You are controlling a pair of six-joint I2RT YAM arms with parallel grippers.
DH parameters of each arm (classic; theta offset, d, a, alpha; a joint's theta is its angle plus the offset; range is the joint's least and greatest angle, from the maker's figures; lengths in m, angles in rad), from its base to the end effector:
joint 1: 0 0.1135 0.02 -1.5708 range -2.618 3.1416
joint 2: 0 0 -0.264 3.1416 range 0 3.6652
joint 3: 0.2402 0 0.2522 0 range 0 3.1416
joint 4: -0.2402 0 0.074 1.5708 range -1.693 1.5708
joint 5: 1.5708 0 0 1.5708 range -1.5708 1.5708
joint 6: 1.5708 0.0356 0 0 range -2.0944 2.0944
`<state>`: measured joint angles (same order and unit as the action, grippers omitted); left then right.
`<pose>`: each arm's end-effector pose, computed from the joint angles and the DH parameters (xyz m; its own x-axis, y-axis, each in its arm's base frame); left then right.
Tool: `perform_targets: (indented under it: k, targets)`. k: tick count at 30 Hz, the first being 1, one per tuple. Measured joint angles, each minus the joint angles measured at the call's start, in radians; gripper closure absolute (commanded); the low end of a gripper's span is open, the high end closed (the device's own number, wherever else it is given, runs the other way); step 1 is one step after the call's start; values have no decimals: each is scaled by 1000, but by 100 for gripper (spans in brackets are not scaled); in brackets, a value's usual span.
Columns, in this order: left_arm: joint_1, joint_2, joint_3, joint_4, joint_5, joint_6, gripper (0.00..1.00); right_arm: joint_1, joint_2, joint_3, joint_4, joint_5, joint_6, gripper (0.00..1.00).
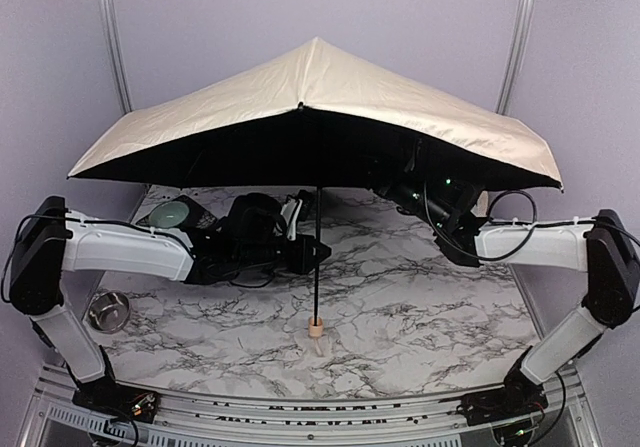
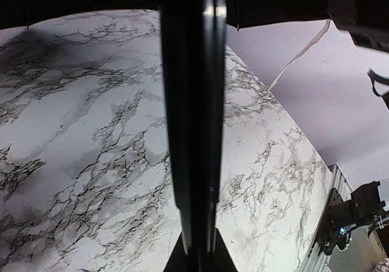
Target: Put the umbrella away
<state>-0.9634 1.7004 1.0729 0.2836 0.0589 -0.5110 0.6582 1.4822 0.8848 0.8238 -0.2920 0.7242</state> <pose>0.2213 -0.3221 0.2431 -0.5842 -0.0149 -0.8115 0.6485 0.5927 -0.4777 0.2613 0.2150 0.3125 -0.4021 0.4911 -0.7727 -0.7227 0.3480 0.5972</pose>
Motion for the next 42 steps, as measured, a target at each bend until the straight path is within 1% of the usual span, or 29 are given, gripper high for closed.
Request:
perform_targets:
  k: [5,7,11,18,23,27,28,31,32,38,39,40,42]
  targets:
    - [-21,-12,0,2,32,7,100,4,161,146,134,-14,119,33]
    - [-26,-12,0,0,45,7,100,11,211,177,188,-12,170,35]
    - [-29,-12,0,1,62,7,100,37,287,195,295,23,270,42]
    - [-30,-12,0,1,63,9,100,53,362,198,433,88,411,43]
    - [-30,-12,0,1,70,16,100,53,394,199,488,128,476,51]
    - [-31,-12,0,1,73,22,100,53,397,206,507,160,494,52]
    - [-31,-12,0,1,74,22,100,53,399,213,508,165,496,53]
    - [-31,-12,0,1,76,24,100,53,403,238,512,172,502,64]
    - [-31,-12,0,2,76,25,100,53,406,244,513,174,505,65]
    - [-32,-12,0,0,79,25,100,53,443,253,530,179,542,69]
    - [-31,-12,0,-2,79,26,100,53,444,255,533,179,547,72]
    - [-31,-12,0,-2,79,26,100,53,446,257,537,179,552,77]
    - [-32,-12,0,5,80,27,100,53,446,257,543,176,554,90]
